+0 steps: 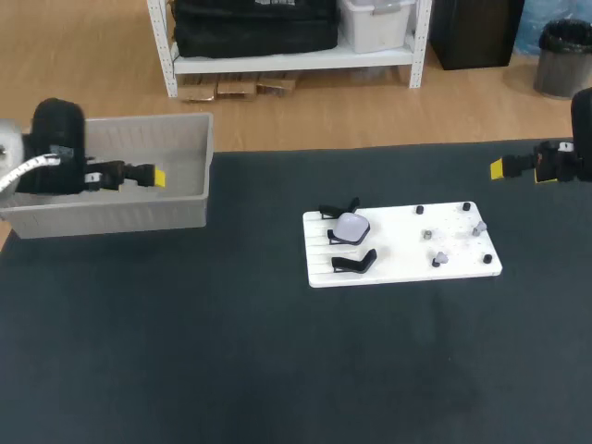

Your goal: Pick up each earbud case from the left stands, insert the matching earbuds, close the lid, and place the case in the box.

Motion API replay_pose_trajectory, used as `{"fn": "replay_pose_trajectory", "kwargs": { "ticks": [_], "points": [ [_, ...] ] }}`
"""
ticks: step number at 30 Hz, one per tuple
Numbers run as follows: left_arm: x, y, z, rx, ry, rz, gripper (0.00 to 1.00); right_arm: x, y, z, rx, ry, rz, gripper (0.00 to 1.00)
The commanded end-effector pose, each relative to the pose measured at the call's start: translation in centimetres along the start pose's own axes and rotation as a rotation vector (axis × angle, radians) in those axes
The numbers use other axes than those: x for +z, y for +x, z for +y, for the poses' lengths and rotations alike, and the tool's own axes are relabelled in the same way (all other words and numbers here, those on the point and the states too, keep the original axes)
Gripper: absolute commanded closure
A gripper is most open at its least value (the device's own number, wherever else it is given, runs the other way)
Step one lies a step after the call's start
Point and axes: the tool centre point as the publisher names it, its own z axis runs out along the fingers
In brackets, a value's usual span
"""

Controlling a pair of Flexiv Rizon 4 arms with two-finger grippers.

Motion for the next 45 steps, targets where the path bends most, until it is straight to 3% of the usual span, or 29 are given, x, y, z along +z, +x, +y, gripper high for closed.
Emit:
{"fn": "replay_pose_trajectory", "kwargs": {
  "ticks": [1, 5, 8, 30, 40, 45],
  "points": [
    [1.3, 0.2, -1.7, 0.540, 0.274, -0.213, 0.00, 0.0, 0.0, -0.1, -0.001, -0.002, 0.000, 0.00],
    [1.7, 0.2, -2.7, 0.739, 0.423, -0.253, 0.00, 0.0, 0.0, -0.1, -0.001, -0.002, 0.000, 0.00],
    [1.6, 0.4, -4.0, 0.849, 0.503, -0.207, 0.00, 0.0, 0.0, -0.1, -0.001, -0.002, 0.000, 0.00],
    [1.6, 0.4, -4.0, 0.849, 0.503, -0.207, 0.00, 0.0, 0.0, -0.1, -0.001, -0.002, 0.000, 0.00],
    [6.3, 1.5, -8.7, 0.853, 0.406, -0.184, 0.00, 0.0, 0.0, -0.1, -0.001, -0.002, 0.000, 0.00],
    [10.4, 2.1, -11.2, 0.859, 0.495, -0.176, 0.00, 0.0, 0.0, -0.1, -0.001, -0.002, 0.000, 0.00]
  ]
}}
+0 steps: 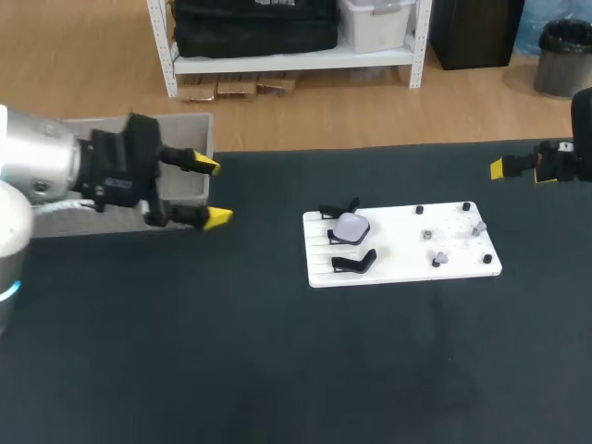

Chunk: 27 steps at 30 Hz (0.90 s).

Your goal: Pick up each earbud case from the left stands, insert the matching earbuds, close the lid, and place the case in the box.

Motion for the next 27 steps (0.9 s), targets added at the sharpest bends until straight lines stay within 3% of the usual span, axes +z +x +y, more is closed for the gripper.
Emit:
{"fn": "replay_pose_trajectory", "kwargs": {
  "ticks": [1, 5, 11, 27],
  "points": [
    [6.2, 0.2, 0.3, 0.007, 0.034, -0.071, 0.00, 0.0, 0.0, -0.1, -0.001, -0.002, 0.001, 0.00],
    [10.0, 0.0, -0.1, 0.022, 0.098, -0.064, 0.00, 0.0, 0.0, -0.1, -0.001, -0.002, 0.001, 0.00],
    [13.0, -0.2, -0.3, 0.024, 0.145, -0.070, 0.00, 0.0, 0.0, -0.1, -0.001, -0.002, 0.001, 0.00],
    [18.9, 1.4, -0.9, -0.010, 0.192, -0.026, 0.00, 0.0, 0.0, -0.1, -0.001, -0.002, 0.001, 0.00]
  ]
}}
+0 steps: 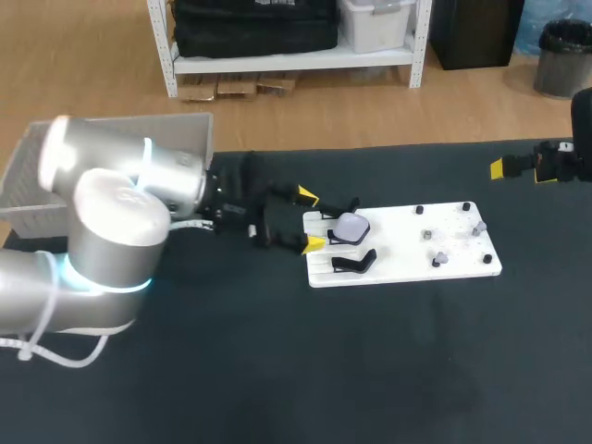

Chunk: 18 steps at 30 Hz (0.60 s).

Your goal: Pick up each earbud case from the left stands, insert the matching earbuds, close the lid, and place the case in the box.

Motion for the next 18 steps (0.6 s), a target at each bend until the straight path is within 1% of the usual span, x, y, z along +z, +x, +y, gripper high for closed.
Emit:
{"fn": "replay_pose_trajectory", "kwargs": {
  "ticks": [1, 12, 15, 16, 17, 18],
  "points": [
    [3.0, 0.3, 0.9, -0.007, 0.019, 0.011, 0.00, 0.0, 0.0, -0.1, -0.001, -0.002, 0.001, 0.00],
    [4.4, 0.6, 1.2, -0.023, 0.028, 0.012, 0.01, 0.0, 0.0, -0.1, -0.001, -0.002, 0.001, 0.00],
    [4.6, 0.7, 1.2, -0.027, 0.030, 0.012, 0.04, 0.0, 0.0, -0.1, -0.001, -0.002, 0.001, 0.00],
    [4.7, 0.7, 1.2, -0.028, 0.031, 0.012, 0.10, 0.0, 0.0, -0.1, -0.001, -0.002, 0.001, 0.00],
    [4.8, 0.7, 1.2, -0.028, 0.032, 0.012, 0.12, 0.0, 0.0, -0.1, -0.001, -0.002, 0.001, 0.00],
    [4.9, 0.6, 1.2, -0.027, 0.034, 0.013, 0.17, 0.0, 0.0, -0.1, -0.001, -0.002, 0.001, 0.00]
  ]
}}
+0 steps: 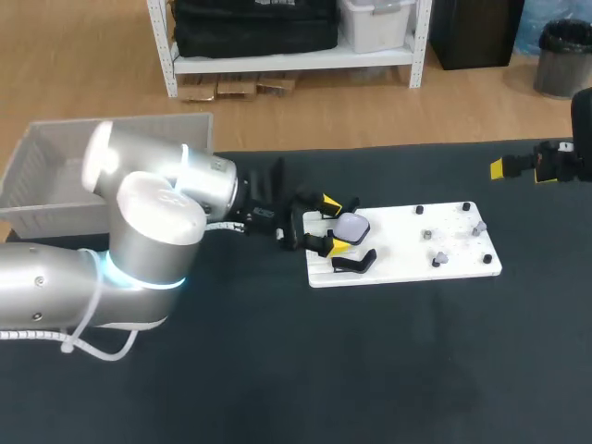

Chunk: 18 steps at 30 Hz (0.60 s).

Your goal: Pick up each earbud case from the left stands, insert the matching earbuds, close the lid, and place the case in the box.

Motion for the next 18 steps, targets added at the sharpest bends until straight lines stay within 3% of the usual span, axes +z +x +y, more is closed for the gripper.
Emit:
{"fn": "replay_pose_trajectory", "kwargs": {
  "ticks": [1, 18],
  "points": [
    [0.6, -0.1, 0.3, -0.001, 0.008, 0.005, 0.20, 0.0, 0.0, -0.1, -0.001, -0.002, 0.001, 0.00],
    [1.9, -0.1, 0.3, -0.026, 0.029, -0.008, 0.52, 0.0, 0.0, -0.1, -0.001, -0.002, 0.001, 0.00]
  ]
}}
